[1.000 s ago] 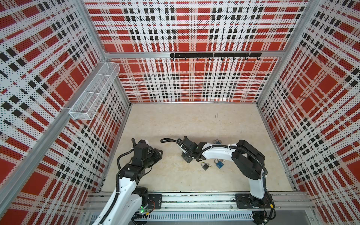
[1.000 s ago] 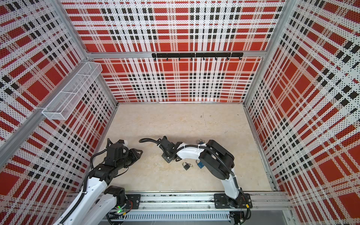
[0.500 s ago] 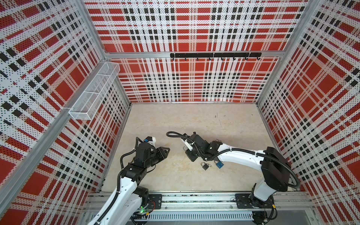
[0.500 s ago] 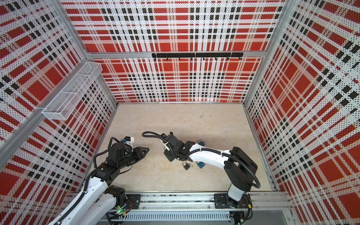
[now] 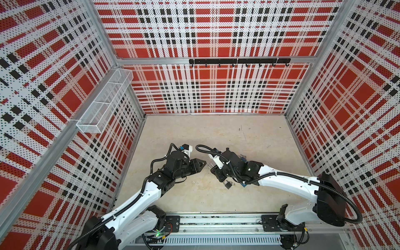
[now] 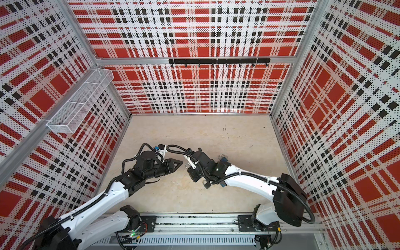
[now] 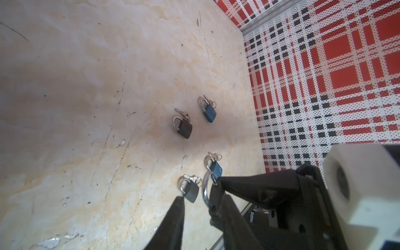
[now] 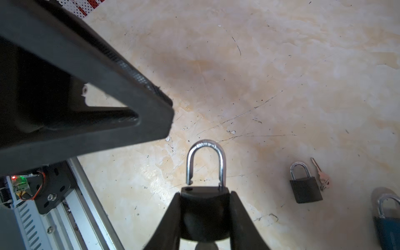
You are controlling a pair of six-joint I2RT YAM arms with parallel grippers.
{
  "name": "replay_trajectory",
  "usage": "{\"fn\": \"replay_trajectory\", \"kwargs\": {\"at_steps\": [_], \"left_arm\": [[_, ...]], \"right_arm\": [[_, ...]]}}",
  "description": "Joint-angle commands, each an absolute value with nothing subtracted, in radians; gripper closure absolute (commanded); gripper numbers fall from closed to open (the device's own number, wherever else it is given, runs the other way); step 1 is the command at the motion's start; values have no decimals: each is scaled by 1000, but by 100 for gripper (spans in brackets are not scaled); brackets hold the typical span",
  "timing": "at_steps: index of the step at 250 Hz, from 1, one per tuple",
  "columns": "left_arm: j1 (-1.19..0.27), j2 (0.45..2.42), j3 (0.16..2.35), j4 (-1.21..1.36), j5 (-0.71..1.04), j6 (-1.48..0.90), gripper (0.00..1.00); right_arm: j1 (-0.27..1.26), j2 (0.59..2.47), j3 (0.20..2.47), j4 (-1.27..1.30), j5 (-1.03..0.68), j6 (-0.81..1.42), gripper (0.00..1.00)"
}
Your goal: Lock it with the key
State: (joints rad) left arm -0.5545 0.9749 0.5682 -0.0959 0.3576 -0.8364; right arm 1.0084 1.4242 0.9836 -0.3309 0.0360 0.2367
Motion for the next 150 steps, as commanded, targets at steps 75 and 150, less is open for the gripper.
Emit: {"fn": "replay_trajectory", "kwargs": {"at_steps": [75, 150], "left_arm": [[-625, 1088, 640, -3, 371, -839, 69], [-640, 1098, 627, 11, 364, -844, 75]], "right_arm": [[1010, 1358, 964, -265, 38, 255, 82], [1011, 1363, 976, -264, 34, 251, 83]]}}
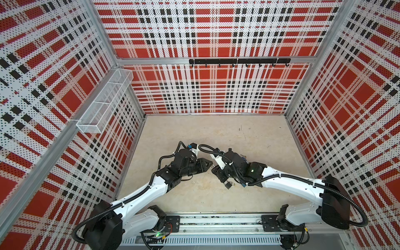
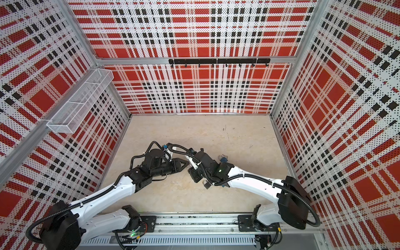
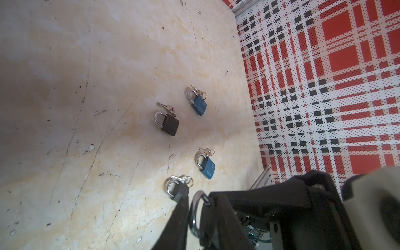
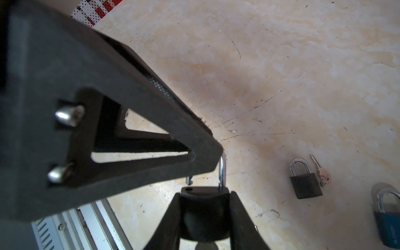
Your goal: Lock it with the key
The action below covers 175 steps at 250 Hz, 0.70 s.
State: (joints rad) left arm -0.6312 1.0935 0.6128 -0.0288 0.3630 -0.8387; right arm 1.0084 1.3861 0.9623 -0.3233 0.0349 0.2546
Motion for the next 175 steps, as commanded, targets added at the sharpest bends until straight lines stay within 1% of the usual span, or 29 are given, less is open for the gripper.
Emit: {"fn": "replay_trajectory", "kwargs": {"at_steps": [1, 41, 127, 161, 175], "left_arm": [[-640, 1098, 626, 12, 364, -844, 75], [-643, 1102, 620, 23, 366, -847, 80], [-646, 1116, 617, 28, 372, -847, 82], [-646, 1116, 615, 28, 371, -846, 92], [-647, 1116, 614, 28, 370, -847, 99]], "right_arm": [[1011, 1363, 976, -264, 35, 252, 83], [1010, 1364, 979, -263, 32, 250, 83], [1010, 1362, 983, -261, 35, 247, 83], [1011, 1358, 981, -260, 36, 245, 83], [1010, 1357, 981, -259, 36, 245, 83]]}}
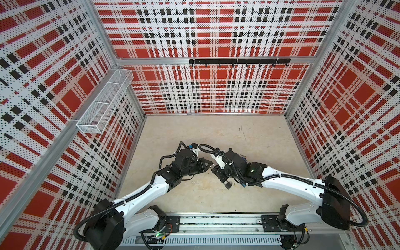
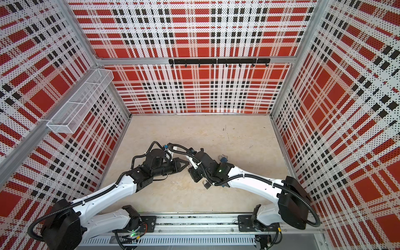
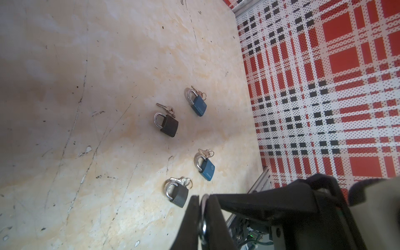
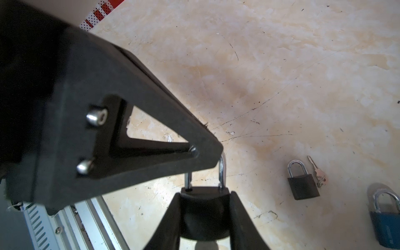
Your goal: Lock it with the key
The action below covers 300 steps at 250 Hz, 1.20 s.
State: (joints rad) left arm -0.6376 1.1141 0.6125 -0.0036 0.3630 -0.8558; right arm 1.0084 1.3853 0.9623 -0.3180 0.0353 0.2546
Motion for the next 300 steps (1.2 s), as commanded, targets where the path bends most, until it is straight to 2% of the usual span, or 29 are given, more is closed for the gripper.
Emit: {"fn": "replay_trajectory", "kwargs": {"at_steps": [1, 39, 85, 108, 141, 188, 207, 239, 300], "left_arm": [[-646, 1117, 614, 28, 370, -847, 100], [-647, 1114, 611, 28, 358, -855, 100], [-648, 1072, 586, 66, 278, -924, 100], [-657, 1037, 580, 83, 199, -975, 100], [-687, 1008, 581, 165, 82, -1035, 100], [-708, 1032, 640, 219, 38, -1086, 100], [-709, 1051, 674, 228, 24, -1104, 100], [-710, 1086, 755, 227, 24, -1118, 100], [-721, 1136, 820, 227, 36, -1197, 100]], "right_arm": [[1010, 1356, 981, -259, 36, 245, 83], [1009, 1343, 973, -250, 43, 251, 79], [999, 1307, 942, -197, 26, 288, 50], [963, 1263, 899, -134, -46, 333, 43], [868, 1194, 819, -18, -185, 425, 42], [781, 1120, 740, 93, -204, 507, 38], [771, 1109, 730, 140, -232, 486, 40], [768, 1074, 735, 147, -172, 453, 43], [762, 1036, 756, 146, -163, 320, 42]]}}
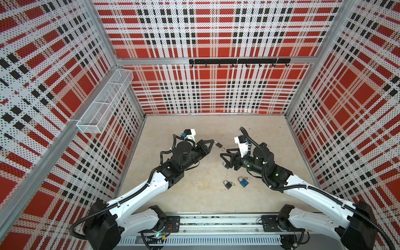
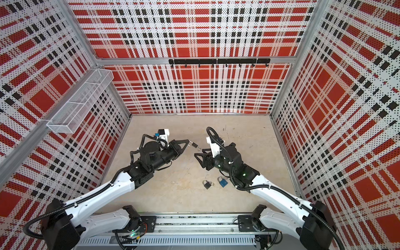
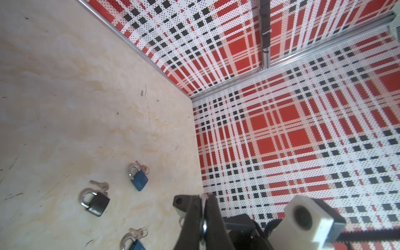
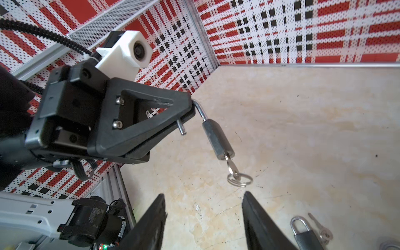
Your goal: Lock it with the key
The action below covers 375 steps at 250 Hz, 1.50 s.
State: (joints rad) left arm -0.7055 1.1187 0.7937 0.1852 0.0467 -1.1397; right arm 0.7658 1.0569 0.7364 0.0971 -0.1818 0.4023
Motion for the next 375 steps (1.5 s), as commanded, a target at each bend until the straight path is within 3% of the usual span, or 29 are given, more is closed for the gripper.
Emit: {"fn": "replay_trajectory", "kwargs": {"at_steps": [1, 73, 168, 295, 360, 375], "left_arm": [[-721, 1136, 820, 227, 37, -1199, 100], [-734, 1118, 815, 227, 54, -1241, 100], [-738, 1103, 798, 227, 85, -1281, 100], [-735, 1112, 805, 228, 113, -1300, 100], [-733, 1118, 807, 234, 115, -1302, 100], [-730, 1118, 806, 235, 117, -1301, 100]], "right_arm": [[762, 1036, 756, 146, -163, 318, 42], [757, 1046, 789, 115, -144, 231, 42], [724, 1112, 850, 88, -181, 182, 52], [703, 1166, 876, 121, -257, 204, 76], [702, 1172, 880, 123, -277, 206, 100], [701, 1163, 876, 126, -275, 210, 100]]}}
